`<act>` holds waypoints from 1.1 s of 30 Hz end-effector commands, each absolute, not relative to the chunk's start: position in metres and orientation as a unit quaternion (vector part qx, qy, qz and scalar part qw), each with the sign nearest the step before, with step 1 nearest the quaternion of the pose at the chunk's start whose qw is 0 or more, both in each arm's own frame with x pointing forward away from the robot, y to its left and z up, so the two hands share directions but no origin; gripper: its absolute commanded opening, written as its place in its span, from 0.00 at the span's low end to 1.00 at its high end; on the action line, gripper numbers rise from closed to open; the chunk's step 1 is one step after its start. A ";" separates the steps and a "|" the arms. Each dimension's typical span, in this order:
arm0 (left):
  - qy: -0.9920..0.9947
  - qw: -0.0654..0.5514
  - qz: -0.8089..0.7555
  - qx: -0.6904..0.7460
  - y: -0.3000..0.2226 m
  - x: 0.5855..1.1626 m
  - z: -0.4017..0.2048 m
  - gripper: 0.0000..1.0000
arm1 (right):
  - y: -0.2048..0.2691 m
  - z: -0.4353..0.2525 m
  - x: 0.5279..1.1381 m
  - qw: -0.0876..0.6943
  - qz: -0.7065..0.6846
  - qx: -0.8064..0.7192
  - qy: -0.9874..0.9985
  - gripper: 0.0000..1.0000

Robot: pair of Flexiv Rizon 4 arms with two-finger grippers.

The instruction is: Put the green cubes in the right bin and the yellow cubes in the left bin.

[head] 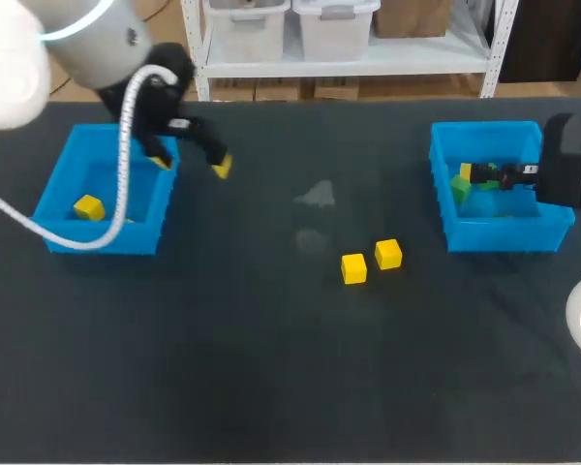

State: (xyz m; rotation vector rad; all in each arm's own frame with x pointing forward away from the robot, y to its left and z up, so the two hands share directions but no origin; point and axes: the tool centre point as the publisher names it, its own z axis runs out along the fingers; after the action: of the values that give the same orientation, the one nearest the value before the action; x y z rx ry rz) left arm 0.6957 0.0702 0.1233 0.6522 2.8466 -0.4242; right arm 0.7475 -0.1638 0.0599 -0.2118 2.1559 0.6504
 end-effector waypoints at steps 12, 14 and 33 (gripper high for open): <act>0.860 0.037 -0.142 0.488 -0.042 0.669 0.093 1.00 | -0.165 0.061 0.747 0.424 0.263 -0.086 0.862 1.00; 0.845 0.034 -0.147 0.513 -0.054 0.669 0.093 1.00 | -0.165 0.061 0.747 0.424 0.263 -0.086 0.862 1.00; 0.698 -0.058 -0.076 0.710 -0.122 0.635 0.040 1.00 | -0.165 0.061 0.747 0.424 0.263 -0.086 0.862 1.00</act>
State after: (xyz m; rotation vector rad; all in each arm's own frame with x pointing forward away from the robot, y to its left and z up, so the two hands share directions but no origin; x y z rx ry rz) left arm 0.6294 -0.1110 0.0453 2.1046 2.2578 -0.4195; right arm 0.7475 -0.1638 0.0599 -0.2118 2.1558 0.6504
